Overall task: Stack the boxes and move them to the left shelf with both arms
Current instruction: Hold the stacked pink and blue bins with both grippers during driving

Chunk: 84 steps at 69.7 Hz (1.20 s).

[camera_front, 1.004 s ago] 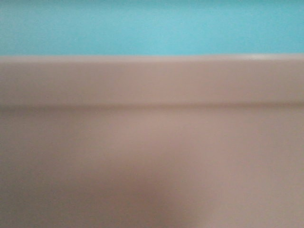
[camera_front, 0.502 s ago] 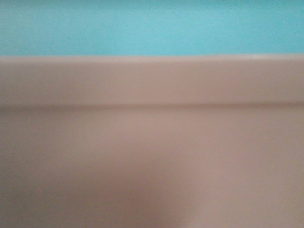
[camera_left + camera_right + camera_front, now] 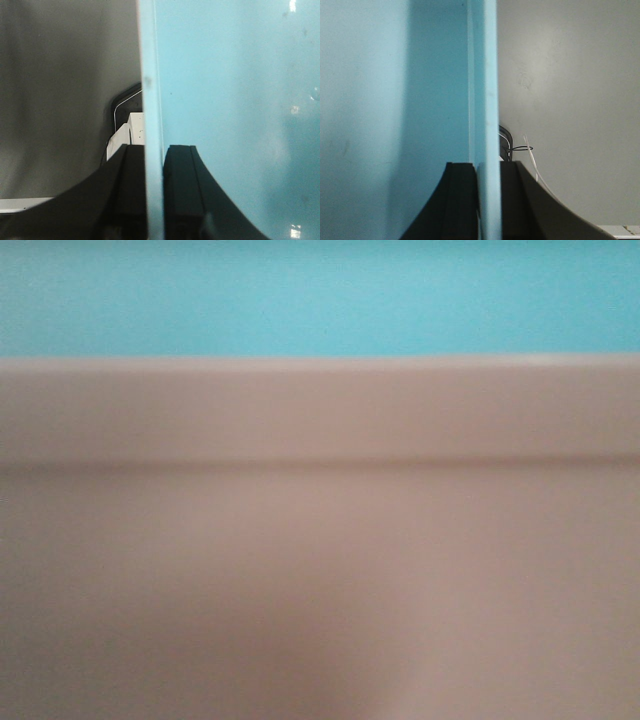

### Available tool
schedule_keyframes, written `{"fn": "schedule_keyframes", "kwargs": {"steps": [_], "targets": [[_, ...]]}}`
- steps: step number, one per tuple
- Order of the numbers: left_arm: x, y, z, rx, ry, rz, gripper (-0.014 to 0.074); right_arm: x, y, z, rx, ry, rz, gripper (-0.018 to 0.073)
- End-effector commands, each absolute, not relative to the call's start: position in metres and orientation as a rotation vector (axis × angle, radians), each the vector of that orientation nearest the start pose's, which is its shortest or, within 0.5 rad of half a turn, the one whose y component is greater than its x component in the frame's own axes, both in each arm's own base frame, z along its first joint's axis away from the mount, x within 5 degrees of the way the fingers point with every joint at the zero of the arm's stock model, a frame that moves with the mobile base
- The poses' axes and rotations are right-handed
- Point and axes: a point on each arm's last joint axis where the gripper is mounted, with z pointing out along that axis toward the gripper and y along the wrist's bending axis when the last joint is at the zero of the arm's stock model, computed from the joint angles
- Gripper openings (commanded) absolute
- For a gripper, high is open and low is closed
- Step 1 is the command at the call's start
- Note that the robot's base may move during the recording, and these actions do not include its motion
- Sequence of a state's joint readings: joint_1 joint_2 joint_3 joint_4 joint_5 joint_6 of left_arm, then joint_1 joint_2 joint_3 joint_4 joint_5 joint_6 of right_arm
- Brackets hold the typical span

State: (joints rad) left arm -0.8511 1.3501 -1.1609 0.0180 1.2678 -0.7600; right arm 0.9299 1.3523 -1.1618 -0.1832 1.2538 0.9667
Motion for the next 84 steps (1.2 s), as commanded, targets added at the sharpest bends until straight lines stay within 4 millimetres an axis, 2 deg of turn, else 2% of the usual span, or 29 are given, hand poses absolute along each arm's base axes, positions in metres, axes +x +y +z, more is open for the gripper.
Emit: {"fn": "schedule_keyframes", "kwargs": {"steps": [1,84], "targets": [[0.1474,-0.1832,0.3323,0.149,3.028,-0.291,-0.0006,0.1568,0.19,0.3342,-0.007,2.816,0.225,0.0053],[0.1474,-0.1832,0.3323,0.149,3.028,-0.291,-0.0006,0.1566,0.1895,0.334,-0.006,2.82,0.218,0.0053]]}}
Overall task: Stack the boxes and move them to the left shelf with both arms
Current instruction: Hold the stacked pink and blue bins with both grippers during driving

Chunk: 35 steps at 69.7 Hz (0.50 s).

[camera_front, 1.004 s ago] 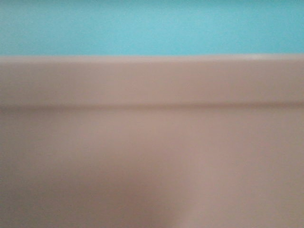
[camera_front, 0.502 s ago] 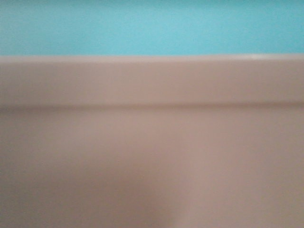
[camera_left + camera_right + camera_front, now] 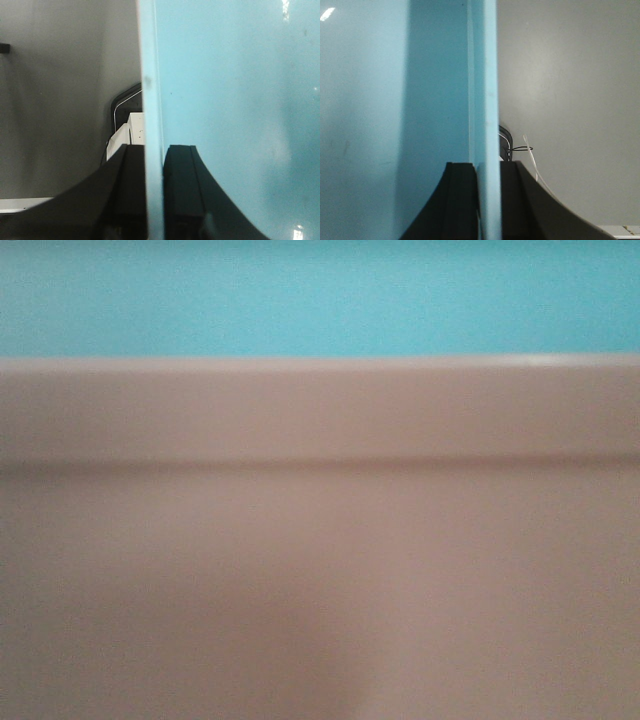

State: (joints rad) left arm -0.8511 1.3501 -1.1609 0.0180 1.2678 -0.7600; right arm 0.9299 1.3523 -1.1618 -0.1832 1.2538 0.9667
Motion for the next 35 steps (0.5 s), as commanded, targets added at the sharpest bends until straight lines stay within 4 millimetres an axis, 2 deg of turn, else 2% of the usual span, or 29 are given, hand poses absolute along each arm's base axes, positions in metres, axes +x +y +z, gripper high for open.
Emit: {"fn": "schedule_keyframes", "kwargs": {"steps": [1,35], "targets": [[0.1474,-0.1832,0.3323,0.149,3.028,-0.291,-0.0006,0.1566,0.1895,0.334,-0.006,2.82,0.218,0.0053],[0.1474,-0.1832,0.3323,0.149,3.028,-0.291,-0.0006,0.1566,0.1895,0.334,-0.006,2.82,0.218,0.0053]]}}
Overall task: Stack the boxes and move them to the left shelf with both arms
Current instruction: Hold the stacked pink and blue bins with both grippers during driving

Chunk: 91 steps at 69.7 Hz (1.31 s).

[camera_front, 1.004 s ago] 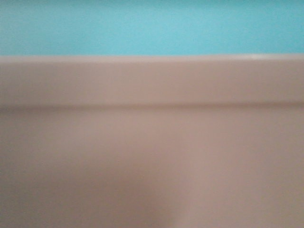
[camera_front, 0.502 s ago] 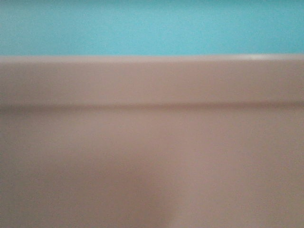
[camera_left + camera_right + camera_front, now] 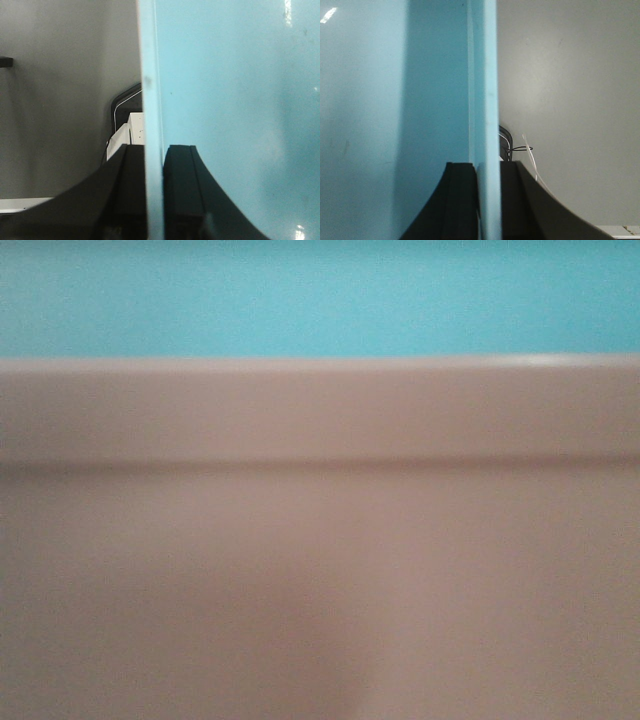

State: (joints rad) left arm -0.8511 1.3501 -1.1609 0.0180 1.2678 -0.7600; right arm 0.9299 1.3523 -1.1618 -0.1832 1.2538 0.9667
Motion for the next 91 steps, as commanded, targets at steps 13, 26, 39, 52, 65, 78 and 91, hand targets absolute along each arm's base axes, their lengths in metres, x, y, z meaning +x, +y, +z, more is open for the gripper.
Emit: {"fn": "schedule_keyframes", "kwargs": {"steps": [13,26,39,52,65,78,91], "targets": [[0.1474,-0.1832,0.3323,0.149,3.028,-0.291,-0.0006,0.1566,0.1895,0.334,-0.006,2.82,0.218,0.0053],[0.1474,-0.1832,0.3323,0.149,3.028,-0.291,-0.0006,0.1565,0.1894,0.334,-0.006,2.821,0.216,0.0053],[0.1474,-0.1832,0.3323,0.149,3.028,-0.291,-0.0006,0.1565,0.1894,0.334,-0.006,2.821,0.216,0.0053],[0.1474,-0.1832,0.3323,0.149,3.028,-0.291,-0.0006,0.1565,0.1894,0.334,-0.006,2.821,0.216,0.0053],[0.1474,-0.1832,0.3323,0.149,3.028,-0.291,-0.0006,0.1565,0.1894,0.334,-0.006,2.821,0.216,0.0053],[0.1474,-0.1832,0.3323,0.149,3.028,-0.291,-0.0006,0.1565,0.1894,0.334,-0.006,2.821,0.216,0.0053],[0.1474,-0.1832,0.3323,0.149,3.028,-0.291,-0.0006,0.1565,0.1894,0.334,-0.006,2.821,0.216,0.0053]]}}
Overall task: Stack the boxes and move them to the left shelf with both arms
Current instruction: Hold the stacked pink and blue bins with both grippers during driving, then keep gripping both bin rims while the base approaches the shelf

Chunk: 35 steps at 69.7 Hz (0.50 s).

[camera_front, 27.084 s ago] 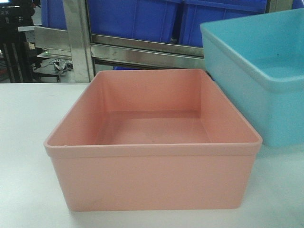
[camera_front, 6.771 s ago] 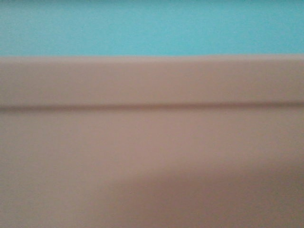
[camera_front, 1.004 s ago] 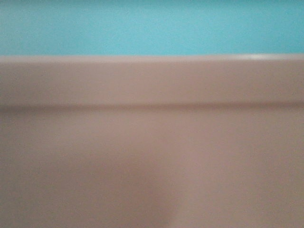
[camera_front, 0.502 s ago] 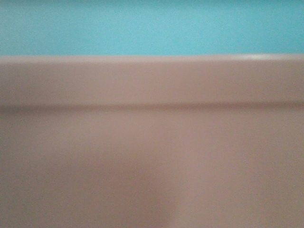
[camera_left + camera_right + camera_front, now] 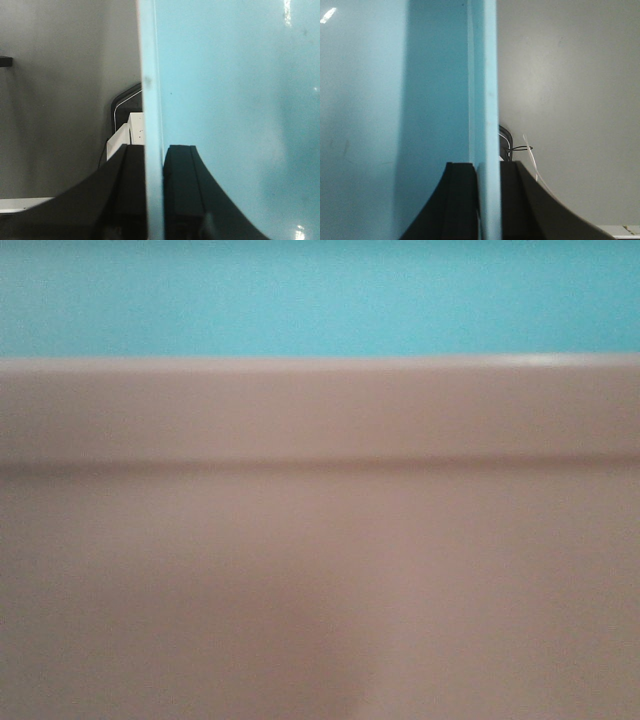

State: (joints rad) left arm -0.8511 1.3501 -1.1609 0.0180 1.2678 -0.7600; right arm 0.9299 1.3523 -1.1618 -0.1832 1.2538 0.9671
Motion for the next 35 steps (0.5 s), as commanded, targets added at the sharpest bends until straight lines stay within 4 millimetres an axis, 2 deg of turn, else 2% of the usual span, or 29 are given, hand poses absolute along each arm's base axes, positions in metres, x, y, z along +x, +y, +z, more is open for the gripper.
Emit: {"fn": "schedule_keyframes", "kwargs": {"steps": [1,35], "targets": [[0.1474,-0.1832,0.3323,0.149,3.028,-0.291,-0.0006,0.1565,0.1894,0.334,-0.006,2.821,0.216,0.0053],[0.1474,-0.1832,0.3323,0.149,3.028,-0.291,-0.0006,0.1565,0.1894,0.334,-0.006,2.821,0.216,0.0053]]}}
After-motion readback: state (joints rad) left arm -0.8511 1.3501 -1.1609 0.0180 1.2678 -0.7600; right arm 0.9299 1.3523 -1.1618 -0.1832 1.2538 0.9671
